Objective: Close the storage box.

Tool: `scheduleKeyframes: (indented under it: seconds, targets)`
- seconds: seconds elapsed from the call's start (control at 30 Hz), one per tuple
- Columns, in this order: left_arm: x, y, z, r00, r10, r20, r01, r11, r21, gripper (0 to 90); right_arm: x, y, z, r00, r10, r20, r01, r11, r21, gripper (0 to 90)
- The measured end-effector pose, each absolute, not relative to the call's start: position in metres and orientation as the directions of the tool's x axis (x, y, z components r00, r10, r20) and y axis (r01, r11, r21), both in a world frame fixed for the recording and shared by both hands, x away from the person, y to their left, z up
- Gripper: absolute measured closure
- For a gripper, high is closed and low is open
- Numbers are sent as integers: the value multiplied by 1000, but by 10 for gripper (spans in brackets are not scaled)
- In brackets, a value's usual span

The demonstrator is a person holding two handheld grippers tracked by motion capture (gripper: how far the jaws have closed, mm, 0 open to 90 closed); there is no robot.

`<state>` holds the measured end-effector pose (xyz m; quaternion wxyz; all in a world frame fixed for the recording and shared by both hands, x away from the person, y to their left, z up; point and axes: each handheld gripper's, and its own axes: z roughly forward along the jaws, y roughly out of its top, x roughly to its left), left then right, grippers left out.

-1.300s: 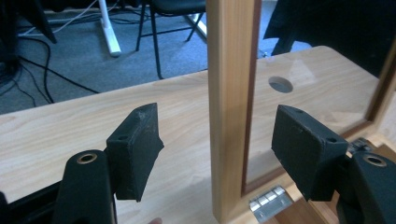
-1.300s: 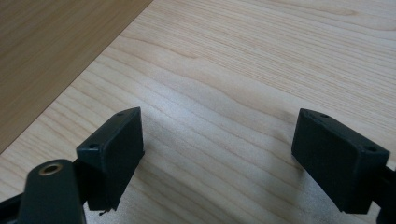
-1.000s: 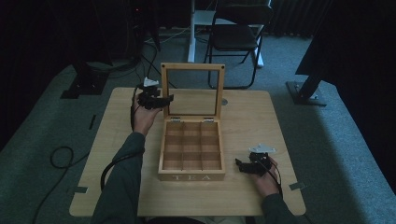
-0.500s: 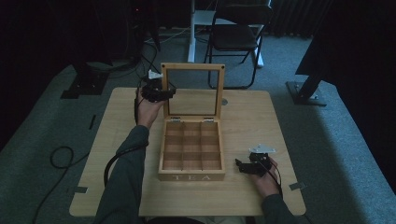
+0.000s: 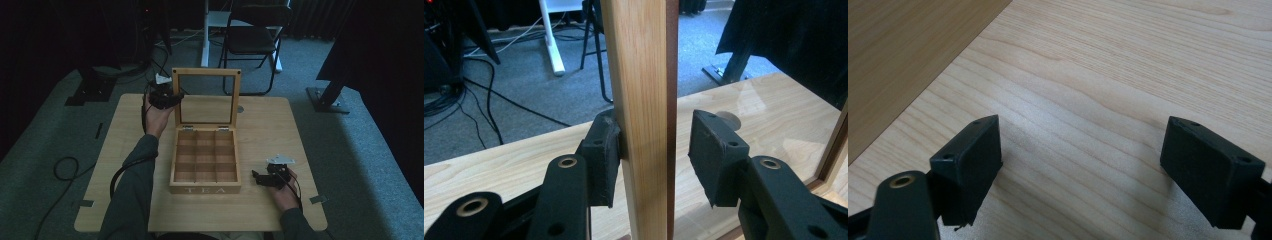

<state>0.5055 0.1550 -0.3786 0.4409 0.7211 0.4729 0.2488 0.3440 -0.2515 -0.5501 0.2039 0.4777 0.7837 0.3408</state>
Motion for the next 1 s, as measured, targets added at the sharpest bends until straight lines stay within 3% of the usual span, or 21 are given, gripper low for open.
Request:
scheduleKeyframes:
  seconds: [0.77, 1.0]
  targets:
    - [464, 166, -376, 483, 872, -85, 410, -139, 902, 587, 346, -250, -550, -472, 882, 5, 606, 321, 728, 163]
    - [447, 164, -373, 476, 878, -52, 384, -155, 910, 582, 347, -249, -550, -474, 881, 7, 607, 321, 727, 160]
